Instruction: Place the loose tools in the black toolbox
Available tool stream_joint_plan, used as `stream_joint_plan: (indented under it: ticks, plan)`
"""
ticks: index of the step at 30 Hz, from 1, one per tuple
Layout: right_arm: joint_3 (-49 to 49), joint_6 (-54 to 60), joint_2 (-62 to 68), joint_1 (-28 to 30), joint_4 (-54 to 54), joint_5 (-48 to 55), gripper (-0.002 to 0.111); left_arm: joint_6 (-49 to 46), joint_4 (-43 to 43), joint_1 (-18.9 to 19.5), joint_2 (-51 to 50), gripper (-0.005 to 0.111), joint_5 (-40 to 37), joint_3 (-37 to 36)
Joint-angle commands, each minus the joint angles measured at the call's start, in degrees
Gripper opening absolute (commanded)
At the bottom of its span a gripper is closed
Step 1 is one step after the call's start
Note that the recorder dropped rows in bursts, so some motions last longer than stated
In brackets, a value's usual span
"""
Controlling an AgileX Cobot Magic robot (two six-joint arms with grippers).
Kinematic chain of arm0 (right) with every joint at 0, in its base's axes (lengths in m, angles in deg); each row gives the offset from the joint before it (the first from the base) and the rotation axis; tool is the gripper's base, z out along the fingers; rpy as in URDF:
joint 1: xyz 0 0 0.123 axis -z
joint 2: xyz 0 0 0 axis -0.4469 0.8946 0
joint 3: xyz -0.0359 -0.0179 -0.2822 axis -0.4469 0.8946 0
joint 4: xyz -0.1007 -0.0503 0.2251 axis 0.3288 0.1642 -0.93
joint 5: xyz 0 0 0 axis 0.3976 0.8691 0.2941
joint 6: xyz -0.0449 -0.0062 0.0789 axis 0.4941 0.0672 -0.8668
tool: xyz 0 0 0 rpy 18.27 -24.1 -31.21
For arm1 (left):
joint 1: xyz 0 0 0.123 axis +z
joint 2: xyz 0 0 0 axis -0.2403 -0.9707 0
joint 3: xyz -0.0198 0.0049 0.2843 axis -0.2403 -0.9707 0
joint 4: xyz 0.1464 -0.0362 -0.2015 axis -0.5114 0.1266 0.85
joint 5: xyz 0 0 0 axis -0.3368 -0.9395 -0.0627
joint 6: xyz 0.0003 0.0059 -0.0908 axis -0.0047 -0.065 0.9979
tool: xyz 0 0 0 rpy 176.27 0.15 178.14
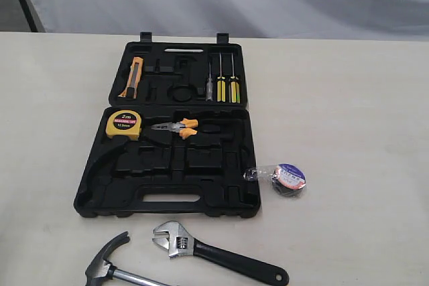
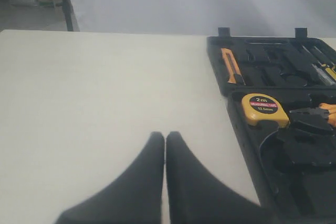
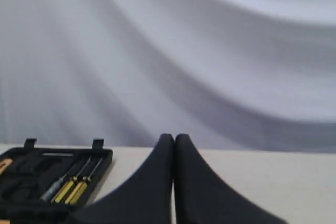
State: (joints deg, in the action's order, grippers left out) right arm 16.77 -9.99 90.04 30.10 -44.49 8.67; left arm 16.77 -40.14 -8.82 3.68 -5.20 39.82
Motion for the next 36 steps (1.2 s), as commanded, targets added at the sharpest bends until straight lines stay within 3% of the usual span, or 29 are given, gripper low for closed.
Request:
stream_joint_plan:
  ticks: [1, 8, 10, 17, 22, 25, 30, 36]
  plan:
    - [0.1, 0.0, -0.3, 0.3, 0.4, -8.2, 0.000, 0.6, 0.8, 0.2, 0.5, 0.001, 1.0, -0.5]
    - [0.1, -0.1, -0.3, 0.3, -1.6, -17.6, 0.000, 0.6, 0.8, 0.2, 0.5, 0.001, 1.0, -0.5]
    - [-0.4, -3.5, -0.3, 0.3, -6.5, -14.4, 0.000, 0.6, 0.8, 0.2, 0.5, 0.001, 1.0, -0.5]
    - [-23.9, 0.8, 8.8, 0.3, -8.0, 30.4, -0.001, 0.6, 0.8, 0.2, 0.5, 0.001, 1.0, -0.5]
    - [-39.2, 18.9, 27.9, 0.3, -20.2, 57.5, -0.001, 0.6, 0.8, 0.2, 0.5, 0.001, 1.0, -0.5]
    - [-41.8, 29.8, 39.9, -1.1, -31.1, 66.2, -0.001, 0.6, 0.8, 0.2, 0.5, 0.001, 1.0, -0.5]
    - [-41.9, 39.8, 56.8, -11.4, -41.3, 62.3, -0.001, 0.6, 0.8, 0.2, 0.5, 0.001, 1.0, -0.5]
    - [-46.6, 37.6, 73.0, -36.2, -38.0, 52.0, -0.001, 0.6, 0.8, 0.2, 0.5, 0.001, 1.0, -0.5]
